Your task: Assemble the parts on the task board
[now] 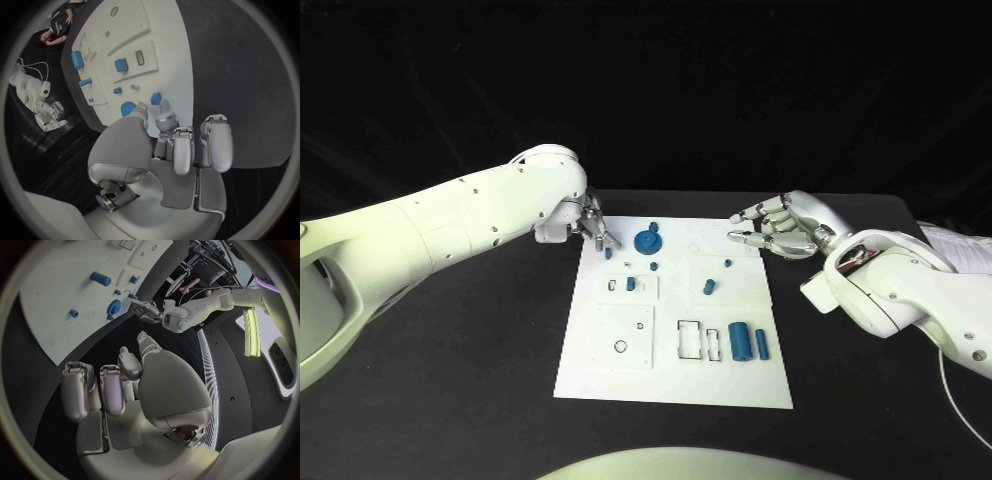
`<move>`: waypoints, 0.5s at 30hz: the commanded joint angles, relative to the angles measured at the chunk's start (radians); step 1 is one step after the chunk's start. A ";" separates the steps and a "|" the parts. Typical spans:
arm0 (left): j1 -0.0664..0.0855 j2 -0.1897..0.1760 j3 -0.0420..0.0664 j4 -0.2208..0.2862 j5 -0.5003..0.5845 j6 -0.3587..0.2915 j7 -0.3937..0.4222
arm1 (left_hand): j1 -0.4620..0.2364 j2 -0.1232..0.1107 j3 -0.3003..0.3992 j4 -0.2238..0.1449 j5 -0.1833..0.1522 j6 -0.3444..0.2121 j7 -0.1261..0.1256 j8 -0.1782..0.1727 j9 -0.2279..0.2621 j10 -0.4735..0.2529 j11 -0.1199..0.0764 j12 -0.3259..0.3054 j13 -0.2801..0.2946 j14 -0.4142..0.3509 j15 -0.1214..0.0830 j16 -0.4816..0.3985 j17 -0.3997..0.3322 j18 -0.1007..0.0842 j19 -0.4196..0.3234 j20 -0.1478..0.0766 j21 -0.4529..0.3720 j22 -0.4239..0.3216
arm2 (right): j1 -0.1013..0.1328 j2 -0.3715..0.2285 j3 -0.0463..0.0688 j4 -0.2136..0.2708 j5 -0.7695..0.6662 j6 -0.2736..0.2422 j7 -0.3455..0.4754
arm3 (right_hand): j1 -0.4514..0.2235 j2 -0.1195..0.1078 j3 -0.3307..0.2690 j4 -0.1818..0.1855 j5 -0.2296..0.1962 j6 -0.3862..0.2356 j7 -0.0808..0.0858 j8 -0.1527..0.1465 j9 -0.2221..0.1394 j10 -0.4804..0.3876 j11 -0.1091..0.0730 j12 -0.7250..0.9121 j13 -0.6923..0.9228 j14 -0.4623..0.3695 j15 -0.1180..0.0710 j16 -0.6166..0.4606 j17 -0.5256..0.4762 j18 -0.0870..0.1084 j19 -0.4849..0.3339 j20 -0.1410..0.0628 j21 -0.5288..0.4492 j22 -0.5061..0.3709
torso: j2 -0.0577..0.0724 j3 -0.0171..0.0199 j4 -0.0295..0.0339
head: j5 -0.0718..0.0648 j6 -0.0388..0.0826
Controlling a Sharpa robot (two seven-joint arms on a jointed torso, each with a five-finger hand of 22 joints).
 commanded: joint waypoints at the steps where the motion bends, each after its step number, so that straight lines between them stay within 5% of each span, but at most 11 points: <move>1: -0.001 0.004 -0.001 -0.003 0.014 0.030 -0.004 | 0.010 -0.002 -0.001 -0.004 0.005 0.006 0.000 0.005 -0.001 0.005 -0.001 0.004 0.000 0.107 -0.002 0.003 0.263 0.006 0.018 -0.001 0.002 0.121 | -0.001 0.001 0.000 0.000 -0.002 0.016 0.008 | 0.003 0.002 -0.006 -0.001 0.000 0.007 -0.003 -0.002 -0.001 -0.007 0.001 -0.003 -0.001 0.064 -0.007 -0.004 0.089 0.020 -0.007 -0.003 -0.004 0.069 | 0.001 0.0004 0.0011 | 0.001 -0.001; 15: -0.006 0.012 -0.005 -0.013 0.027 0.028 -0.003 | 0.032 0.008 0.004 -0.005 0.006 0.006 0.000 0.007 -0.005 0.005 -0.001 0.006 -0.001 0.107 -0.002 0.003 0.263 0.006 0.019 -0.002 0.002 0.122 | -0.001 0.002 0.000 0.002 -0.002 0.017 0.008 | 0.003 0.002 -0.006 -0.001 0.000 0.007 -0.003 -0.002 -0.001 -0.007 0.001 -0.003 -0.001 0.064 -0.007 -0.004 0.089 0.020 -0.007 -0.003 -0.004 0.069 | 0.000 0.0000 0.0006 | 0.000 -0.003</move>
